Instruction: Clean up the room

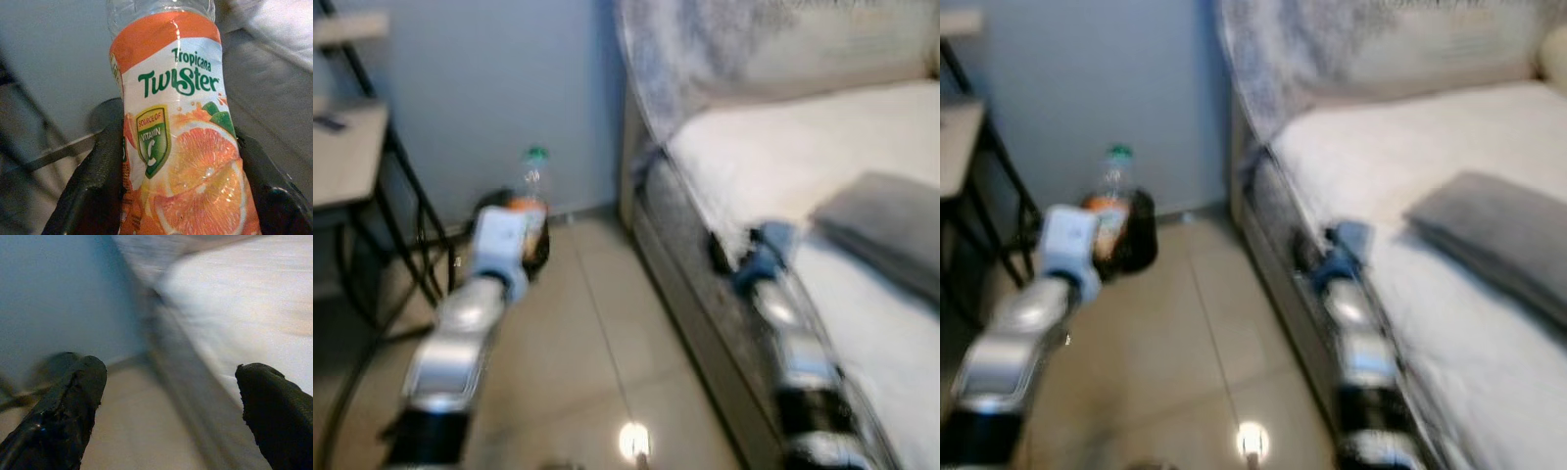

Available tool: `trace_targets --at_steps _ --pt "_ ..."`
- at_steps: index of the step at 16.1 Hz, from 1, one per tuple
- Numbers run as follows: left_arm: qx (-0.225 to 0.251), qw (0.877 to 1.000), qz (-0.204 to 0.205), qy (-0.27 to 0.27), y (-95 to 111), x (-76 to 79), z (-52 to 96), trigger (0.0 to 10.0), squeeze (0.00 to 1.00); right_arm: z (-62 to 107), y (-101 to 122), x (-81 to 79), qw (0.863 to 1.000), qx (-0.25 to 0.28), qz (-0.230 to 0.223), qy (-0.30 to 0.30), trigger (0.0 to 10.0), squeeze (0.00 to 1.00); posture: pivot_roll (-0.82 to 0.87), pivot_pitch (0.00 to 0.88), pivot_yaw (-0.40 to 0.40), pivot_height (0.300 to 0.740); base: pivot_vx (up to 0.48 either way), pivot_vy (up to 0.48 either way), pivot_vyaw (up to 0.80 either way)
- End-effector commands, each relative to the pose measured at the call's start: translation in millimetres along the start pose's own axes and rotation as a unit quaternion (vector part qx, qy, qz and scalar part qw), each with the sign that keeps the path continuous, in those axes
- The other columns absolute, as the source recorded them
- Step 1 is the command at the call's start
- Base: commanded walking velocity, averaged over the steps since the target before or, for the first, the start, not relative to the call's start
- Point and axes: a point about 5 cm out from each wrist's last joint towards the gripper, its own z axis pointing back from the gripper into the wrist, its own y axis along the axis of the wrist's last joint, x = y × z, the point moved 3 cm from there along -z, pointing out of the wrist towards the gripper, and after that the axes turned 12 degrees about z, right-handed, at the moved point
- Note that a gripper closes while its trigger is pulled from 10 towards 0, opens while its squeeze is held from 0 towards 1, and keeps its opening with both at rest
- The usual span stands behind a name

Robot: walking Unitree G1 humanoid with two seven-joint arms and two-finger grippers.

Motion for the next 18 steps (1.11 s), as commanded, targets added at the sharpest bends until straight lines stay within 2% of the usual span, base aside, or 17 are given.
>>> trace_targets --at_steps 1,3,7,9,10,14,18 --pt "0.016 1.0 -0.003 -0.013 8.9 9.9 -1.3 10.0 0.0 1.4 -4.6 14.3 1.0 -0.008 -0.003 -0.021 10.0 0.0 -0.01 0.0 -0.011 0.74 0.33 0.0 0.0" --pt "0.016 1.0 -0.004 -0.013 8.8 9.7 -1.4 10.0 0.0 0.8 -4.1 16.0 1.0 -0.007 0.015 -0.023 10.0 0.0 -0.01 0.0 -0.011 0.74 0.328 0.0 0.0" --pt "0.015 1.0 -0.006 -0.013 9.2 9.6 -2.8 10.0 0.0 -0.5 -2.4 11.4 1.0 -0.004 0.015 -0.012 10.0 0.0 -0.01 0.0 -0.01 0.74 0.328 0.0 0.0" --pt "0.016 1.0 -0.006 -0.014 9.1 10.1 -2.9 10.0 0.0 -0.7 -0.4 10.6 0.999 0.004 0.032 -0.007 10.0 0.0 -0.01 0.0 -0.01 0.74 0.33 0.0 0.0" --pt "0.016 1.0 -0.006 -0.015 9.1 10.1 -2.8 10.0 0.0 -0.7 -0.3 9.8 0.999 0.004 0.031 -0.003 10.0 0.0 -0.01 0.0 -0.01 0.74 0.33 0.0 0.0" --pt "0.014 1.0 -0.01 -0.02 8.2 11.1 -3.0 10.0 0.0 -0.4 -1.3 8.7 1.0 0.001 0.018 -0.001 10.0 0.0 -0.01 0.0 -0.008 0.74 0.327 0.0 0.8" --pt "0.014 1.0 -0.012 -0.021 8.2 10.6 -3.2 10.0 0.0 -0.9 -2.8 10.2 1.0 -0.003 0.009 -0.001 10.0 0.0 -0.02 0.0 -0.007 0.74 0.328 0.0 0.0"
